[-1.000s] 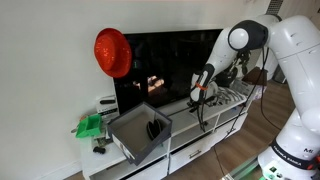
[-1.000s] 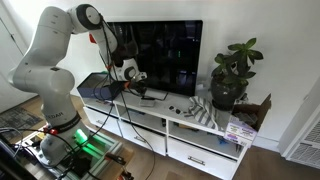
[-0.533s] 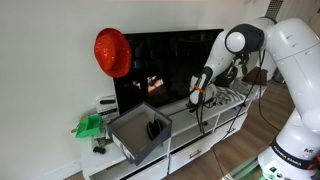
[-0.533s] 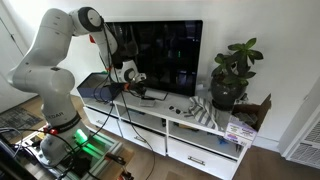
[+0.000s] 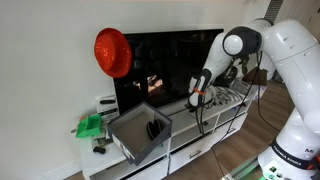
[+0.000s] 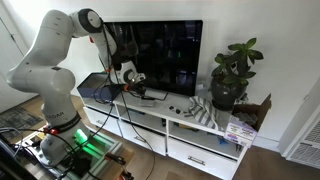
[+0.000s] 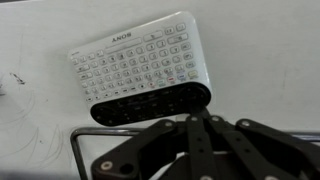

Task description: Press a button on the grey gadget on the cabinet

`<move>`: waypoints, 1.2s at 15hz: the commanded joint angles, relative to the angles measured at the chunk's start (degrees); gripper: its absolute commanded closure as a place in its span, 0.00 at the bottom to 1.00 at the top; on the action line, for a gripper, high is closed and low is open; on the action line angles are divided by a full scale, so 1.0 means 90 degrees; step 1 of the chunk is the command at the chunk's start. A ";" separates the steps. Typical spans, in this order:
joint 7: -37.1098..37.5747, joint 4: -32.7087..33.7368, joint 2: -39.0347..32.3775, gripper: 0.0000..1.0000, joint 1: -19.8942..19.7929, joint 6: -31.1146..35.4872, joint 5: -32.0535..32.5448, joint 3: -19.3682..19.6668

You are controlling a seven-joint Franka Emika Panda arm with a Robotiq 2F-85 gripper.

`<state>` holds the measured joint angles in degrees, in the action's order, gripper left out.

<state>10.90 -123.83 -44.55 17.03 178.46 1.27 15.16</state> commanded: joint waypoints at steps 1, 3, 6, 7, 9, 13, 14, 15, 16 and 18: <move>0.0056 0.0123 -0.0189 0.98 0.0165 0.0143 -0.0124 0.0112; 0.0051 0.0156 -0.0216 0.99 0.0148 0.0158 -0.0136 0.0084; 0.0063 0.0168 -0.0223 0.99 0.0163 0.0076 -0.0148 0.0109; 0.0073 0.0174 -0.0233 0.99 0.0174 0.0061 -0.0153 0.0126; 0.0085 0.0183 -0.0243 0.98 0.0174 -0.0008 -0.0164 0.0132; 0.0142 0.0227 -0.0326 0.99 0.0207 -0.0078 -0.0184 0.0182; 0.0153 0.0253 -0.0370 0.99 0.0200 -0.0090 -0.0187 0.0184; 0.0158 0.0278 -0.0406 0.99 0.0177 -0.0111 -0.0191 0.0171; 0.0168 0.0301 -0.0440 0.98 0.0168 -0.0117 -0.0194 0.0170; 0.0171 0.0381 -0.0522 0.98 0.0110 -0.0222 -0.0201 0.0133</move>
<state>11.67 -122.79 -45.57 17.51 178.20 0.87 15.61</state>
